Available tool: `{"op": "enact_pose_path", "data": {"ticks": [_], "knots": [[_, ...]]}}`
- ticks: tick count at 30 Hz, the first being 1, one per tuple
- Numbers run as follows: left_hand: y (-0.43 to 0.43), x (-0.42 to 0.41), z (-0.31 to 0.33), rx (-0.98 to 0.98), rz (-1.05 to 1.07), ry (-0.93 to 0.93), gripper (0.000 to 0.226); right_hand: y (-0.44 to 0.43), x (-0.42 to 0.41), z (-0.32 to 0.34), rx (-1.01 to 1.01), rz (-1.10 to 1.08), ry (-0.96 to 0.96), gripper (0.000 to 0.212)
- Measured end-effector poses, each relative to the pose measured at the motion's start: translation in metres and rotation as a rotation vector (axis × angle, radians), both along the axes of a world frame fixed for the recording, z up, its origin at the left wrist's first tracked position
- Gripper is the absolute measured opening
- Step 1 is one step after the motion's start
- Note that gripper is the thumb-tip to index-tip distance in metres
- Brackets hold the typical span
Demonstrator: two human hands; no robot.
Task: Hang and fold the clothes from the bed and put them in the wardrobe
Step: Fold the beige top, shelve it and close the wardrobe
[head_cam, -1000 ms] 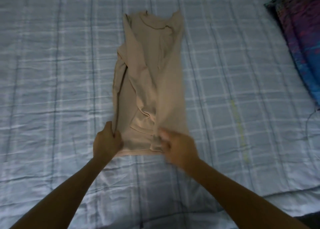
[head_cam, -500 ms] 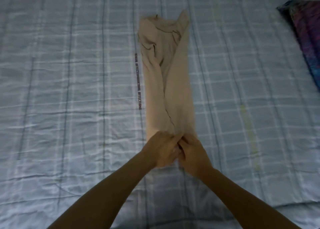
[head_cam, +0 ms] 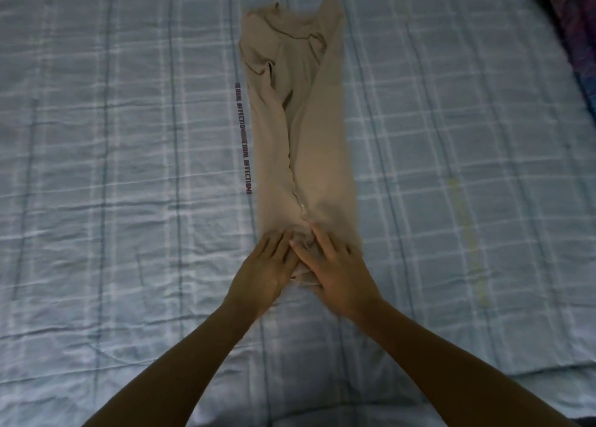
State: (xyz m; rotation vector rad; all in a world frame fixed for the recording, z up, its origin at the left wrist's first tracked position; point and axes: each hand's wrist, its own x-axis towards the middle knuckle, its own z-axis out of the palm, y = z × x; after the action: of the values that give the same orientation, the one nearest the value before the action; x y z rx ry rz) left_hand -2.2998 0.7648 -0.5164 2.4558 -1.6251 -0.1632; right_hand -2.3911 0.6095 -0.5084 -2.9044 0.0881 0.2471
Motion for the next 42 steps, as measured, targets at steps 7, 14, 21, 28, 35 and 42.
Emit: {"op": "enact_pose_path", "data": {"ticks": [7, 14, 21, 28, 35, 42], "knots": [[0.002, -0.016, 0.018, 0.089, 0.006, 0.254, 0.045, 0.004, -0.007, 0.029, 0.068, -0.087, -0.038, 0.032], [-0.016, 0.004, 0.121, 0.411, 0.188, 0.820, 0.010, -0.008, 0.011, 0.122, 0.322, -0.195, 0.543, 0.026], [-0.045, 0.066, 0.109, -0.403, 0.643, 0.254, 0.043, -0.040, 0.075, 0.110, -0.033, -0.314, -0.448, 0.052], [-0.017, 0.025, 0.013, 0.019, 0.086, 0.120, 0.068, -0.029, 0.021, 0.008, -0.015, -0.053, 0.081, 0.074], [-0.049, 0.048, -0.001, -0.090, 0.148, -0.043, 0.034, -0.032, 0.060, -0.003, 0.053, -0.149, -0.162, 0.057], [-0.029, 0.034, 0.058, 0.195, 0.049, 0.388, 0.027, -0.021, 0.033, 0.052, 0.229, -0.154, 0.214, 0.036]]}}
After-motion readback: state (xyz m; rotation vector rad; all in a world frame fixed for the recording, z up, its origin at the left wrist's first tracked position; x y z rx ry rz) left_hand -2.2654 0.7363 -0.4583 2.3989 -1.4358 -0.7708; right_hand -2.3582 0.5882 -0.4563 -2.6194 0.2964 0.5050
